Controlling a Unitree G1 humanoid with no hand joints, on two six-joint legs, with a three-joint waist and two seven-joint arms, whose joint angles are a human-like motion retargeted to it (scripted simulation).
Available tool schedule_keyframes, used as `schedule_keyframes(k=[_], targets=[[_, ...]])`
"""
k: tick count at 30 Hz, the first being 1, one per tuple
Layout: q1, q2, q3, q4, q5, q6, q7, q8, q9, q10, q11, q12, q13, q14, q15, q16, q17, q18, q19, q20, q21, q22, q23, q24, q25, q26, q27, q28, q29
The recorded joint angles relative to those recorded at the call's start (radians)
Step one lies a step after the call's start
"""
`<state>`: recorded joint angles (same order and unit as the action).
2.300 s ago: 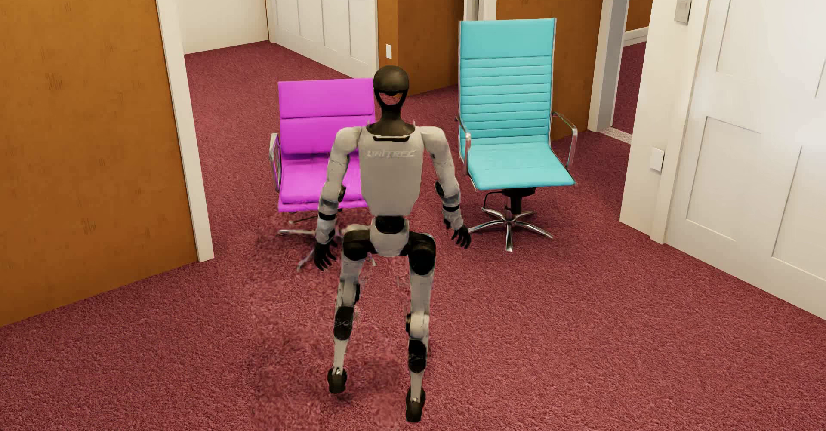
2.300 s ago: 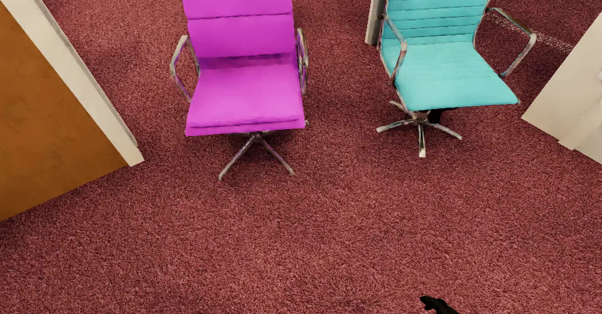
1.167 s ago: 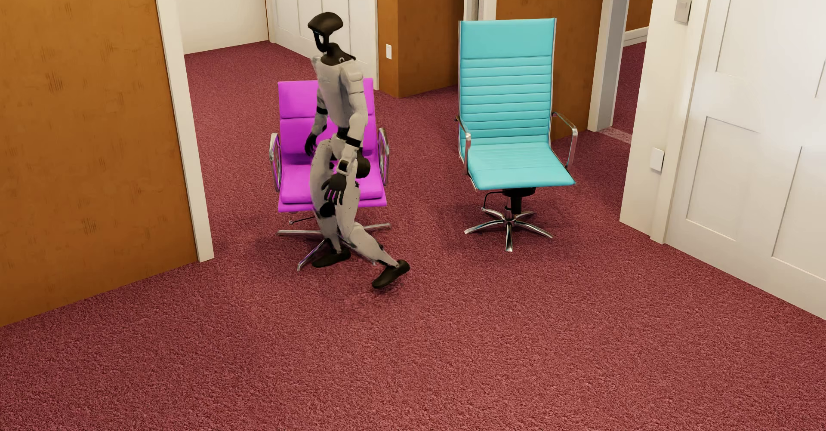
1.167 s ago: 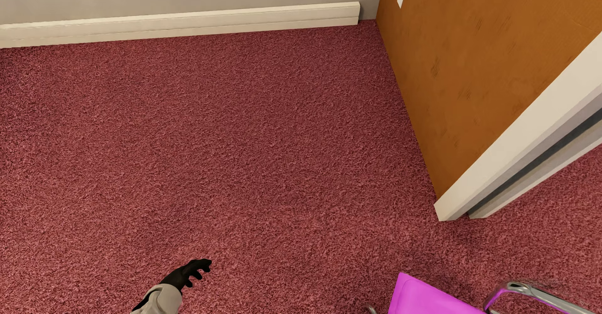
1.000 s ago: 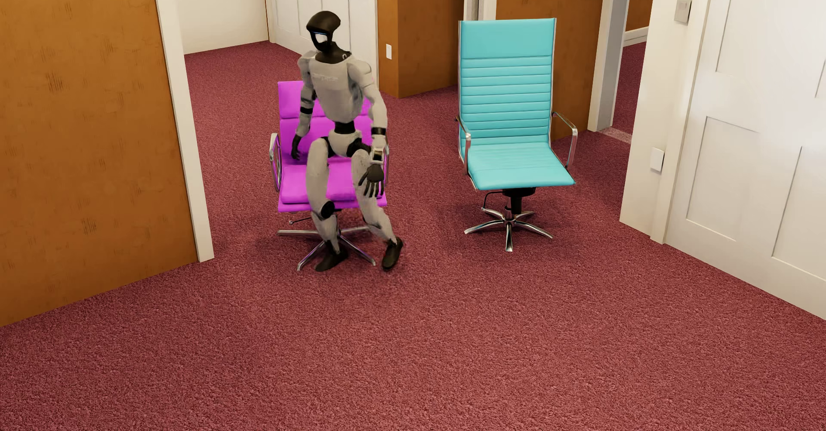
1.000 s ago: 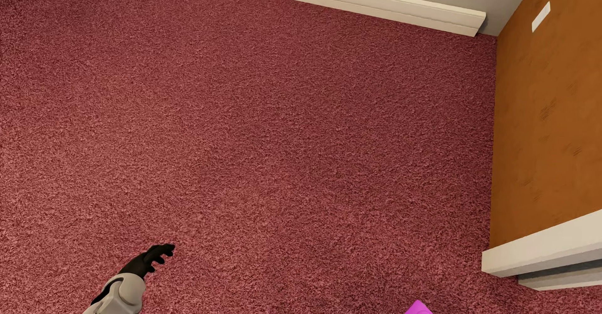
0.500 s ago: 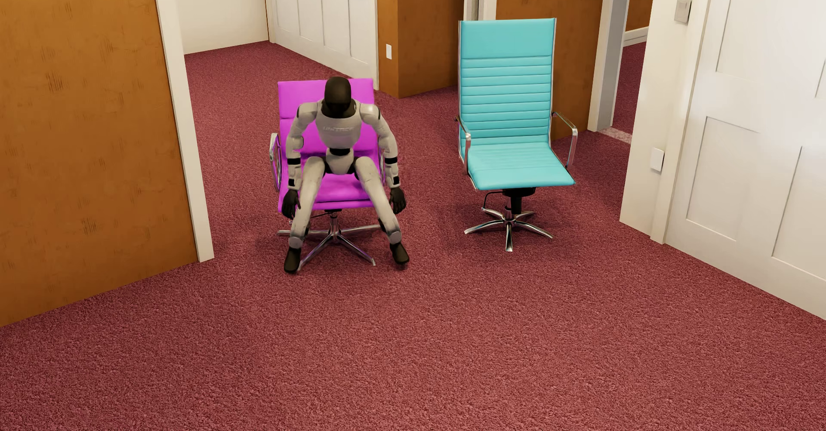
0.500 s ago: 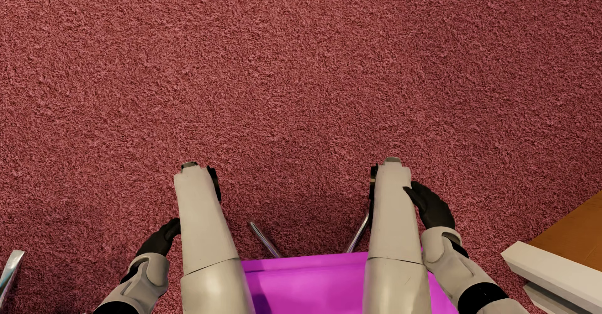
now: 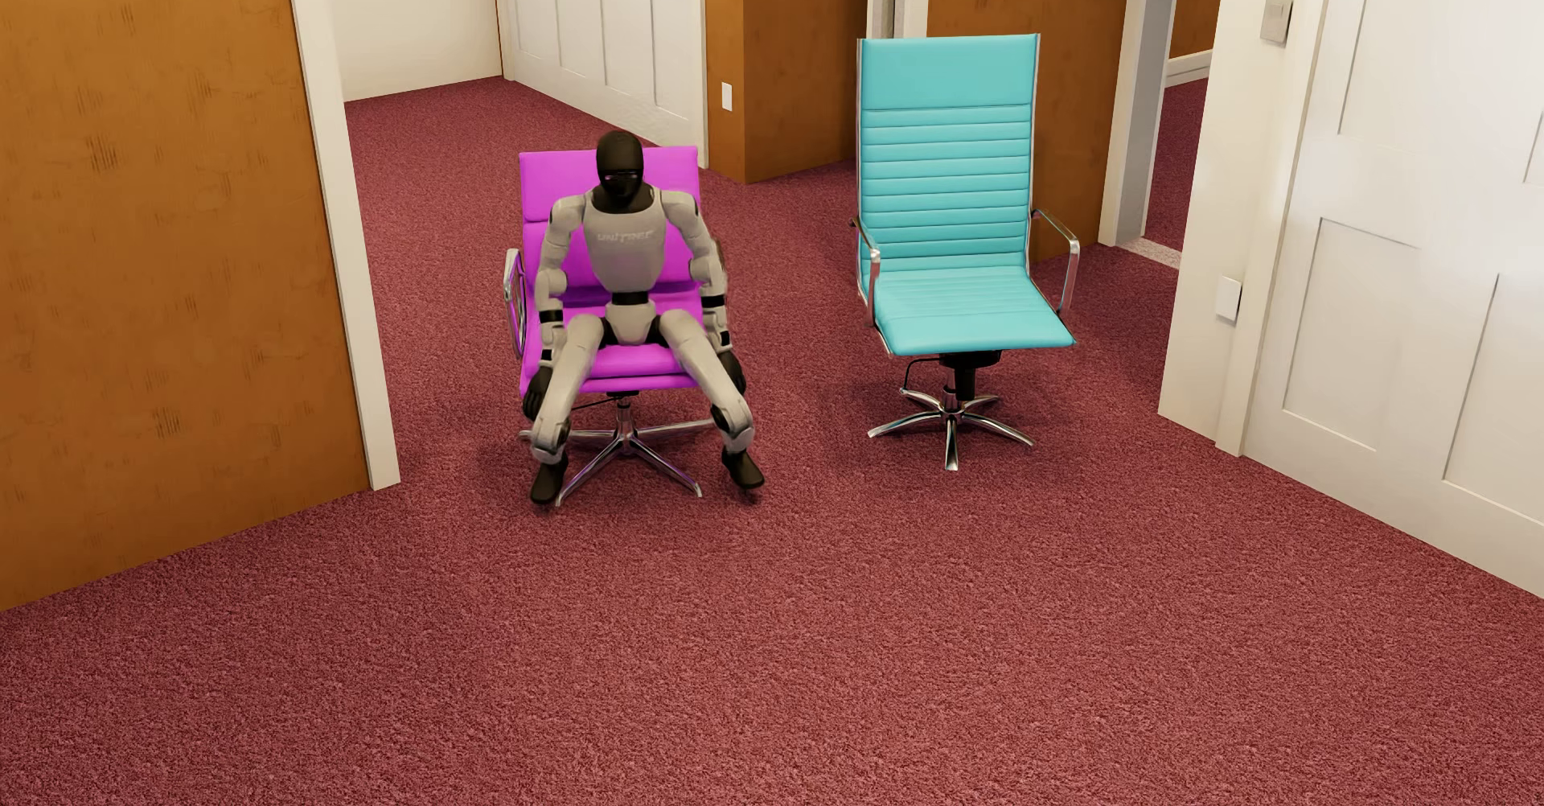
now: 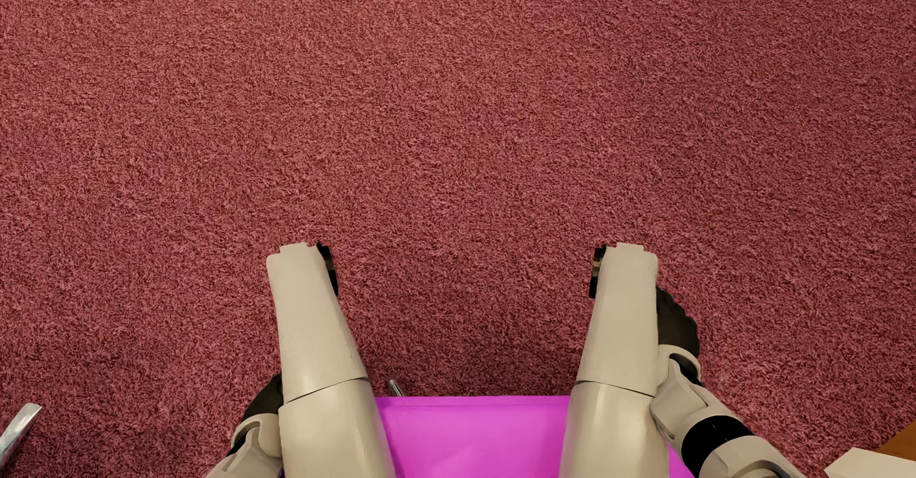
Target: Perch on purple chair
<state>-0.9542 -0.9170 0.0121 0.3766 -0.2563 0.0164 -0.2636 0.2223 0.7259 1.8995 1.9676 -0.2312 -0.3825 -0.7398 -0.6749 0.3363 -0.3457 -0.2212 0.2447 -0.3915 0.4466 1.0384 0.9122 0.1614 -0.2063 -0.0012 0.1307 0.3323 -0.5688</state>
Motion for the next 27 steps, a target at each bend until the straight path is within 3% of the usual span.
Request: schedule_keyframes(k=[3,5,7,9,11,13,14,15,17,18,19,21,22,23,24,25,27], targets=[[0.022,0.009,0.004,0.014,-0.005,0.007,0.015,-0.005,0.012,-0.004,0.006,-0.017,0.000,0.004,0.010,0.001,0.020,-0.004,0.018,0.002,-0.009,0.034,0.018,-0.002,0.018,0.004,0.012,-0.001,-0.014],[0.035,0.018,0.004,0.022,-0.003,0.015,0.013,-0.007,0.018,-0.002,0.013,-0.009,-0.012,0.007,0.020,0.001,0.020,-0.012,0.027,0.010,-0.009,0.021,0.036,0.001,0.037,0.015,0.046,0.011,-0.009],[0.041,0.022,0.006,0.024,0.002,0.023,0.018,-0.013,0.028,0.001,-0.001,-0.020,-0.012,0.006,0.018,-0.010,0.002,-0.016,-0.012,0.028,0.006,0.026,0.030,0.007,0.021,-0.001,0.008,0.007,-0.006],[0.036,-0.006,0.001,0.024,0.016,0.030,0.018,-0.012,0.043,0.001,0.008,-0.021,-0.022,0.002,0.044,-0.006,-0.004,-0.009,-0.002,0.033,0.002,0.021,0.031,0.028,0.010,0.013,0.008,-0.002,0.002],[0.012,-0.043,-0.005,0.010,0.025,0.038,0.010,-0.016,0.065,-0.002,0.027,-0.044,-0.040,-0.010,0.034,0.002,-0.010,0.017,0.031,0.024,0.002,0.012,0.026,0.015,0.017,-0.021,-0.015,0.013,0.001],[-0.034,-0.080,-0.001,0.001,0.030,0.038,-0.002,-0.026,0.065,-0.001,-0.005,-0.063,-0.034,-0.012,0.052,0.009,-0.022,0.016,0.064,0.023,-0.018,0.004,0.034,0.017,0.021,-0.025,0.006,-0.007,0.019],[-0.069,-0.099,0.000,-0.007,0.038,0.035,-0.010,-0.029,0.053,-0.005,-0.025,-0.077,-0.029,-0.013,0.037,0.013,-0.032,0.010,0.026,0.021,-0.019,0.007,0.050,0.012,0.023,-0.043,-0.019,-0.008,0.022],[-0.095,-0.150,-0.005,-0.026,0.031,0.022,-0.006,-0.012,0.032,-0.023,-0.026,-0.086,-0.013,-0.011,0.048,0.017,-0.033,0.018,0.032,0.020,-0.024,0.009,0.060,0.013,0.032,-0.044,-0.017,-0.016,0.013],[-0.097,-0.171,-0.003,-0.044,0.048,0.014,0.014,-0.019,-0.018,-0.085,-0.084,-0.095,0.025,-0.015,0.050,0.026,-0.030,0.037,-0.009,0.016,-0.036,0.023,0.122,-0.006,0.057,-0.049,-0.009,-0.023,0.037],[-0.079,-0.156,-0.004,-0.050,0.048,0.010,0.021,-0.026,-0.056,-0.131,-0.125,-0.085,0.054,-0.009,0.048,0.036,-0.019,0.045,-0.017,0.003,-0.045,0.042,0.160,0.039,0.053,-0.020,-0.020,-0.038,0.049],[-0.036,-0.118,-0.004,-0.055,0.053,0.002,0.043,-0.045,-0.088,-0.187,-0.183,-0.080,0.087,-0.004,0.047,0.044,-0.011,0.058,-0.044,-0.005,-0.053,0.059,0.199,0.059,0.039,-0.015,-0.020,-0.049,0.067],[0.094,-0.007,-0.007,-0.078,0.070,-0.014,0.097,-0.073,-0.148,-0.357,-0.335,-0.066,0.155,0.033,0.059,0.053,0.007,0.088,-0.086,-0.015,-0.067,0.070,0.231,0.051,0.018,-0.011,-0.003,-0.080,0.110],[0.188,0.076,-0.012,-0.103,0.074,-0.024,0.142,-0.096,-0.172,-0.466,-0.432,-0.055,0.183,0.060,0.071,0.057,0.014,0.122,-0.113,-0.017,-0.069,0.067,0.232,0.036,0.040,-0.027,-0.035,-0.086,0.130],[0.264,0.140,-0.010,-0.117,0.092,-0.024,0.161,-0.109,-0.205,-0.592,-0.544,-0.052,0.205,0.102,0.091,0.053,0.017,0.136,-0.135,-0.010,-0.073,0.058,0.252,0.045,-0.006,-0.036,-0.018,-0.111,0.161],[0.369,0.241,-0.017,-0.140,0.092,-0.027,0.185,-0.117,-0.232,-0.727,-0.665,-0.035,0.224,0.149,0.106,0.052,0.023,0.151,-0.147,-0.008,-0.067,0.044,0.225,0.047,0.091,-0.062,-0.129,-0.104,0.127],[0.472,0.334,-0.014,-0.158,0.092,-0.026,0.201,-0.140,-0.269,-0.864,-0.782,-0.008,0.264,0.189,0.124,0.042,0.017,0.159,-0.151,0.002,-0.087,0.023,0.250,0.067,-0.015,-0.065,-0.044,-0.152,0.193],[0.646,0.509,-0.004,-0.168,0.131,-0.014,0.218,-0.177,-0.349,-1.091,-1.021,0.036,0.298,0.274,0.195,0.030,0.019,0.177,-0.171,0.002,-0.076,0.003,0.273,0.102,-0.053,-0.097,-0.067,-0.159,0.230]])
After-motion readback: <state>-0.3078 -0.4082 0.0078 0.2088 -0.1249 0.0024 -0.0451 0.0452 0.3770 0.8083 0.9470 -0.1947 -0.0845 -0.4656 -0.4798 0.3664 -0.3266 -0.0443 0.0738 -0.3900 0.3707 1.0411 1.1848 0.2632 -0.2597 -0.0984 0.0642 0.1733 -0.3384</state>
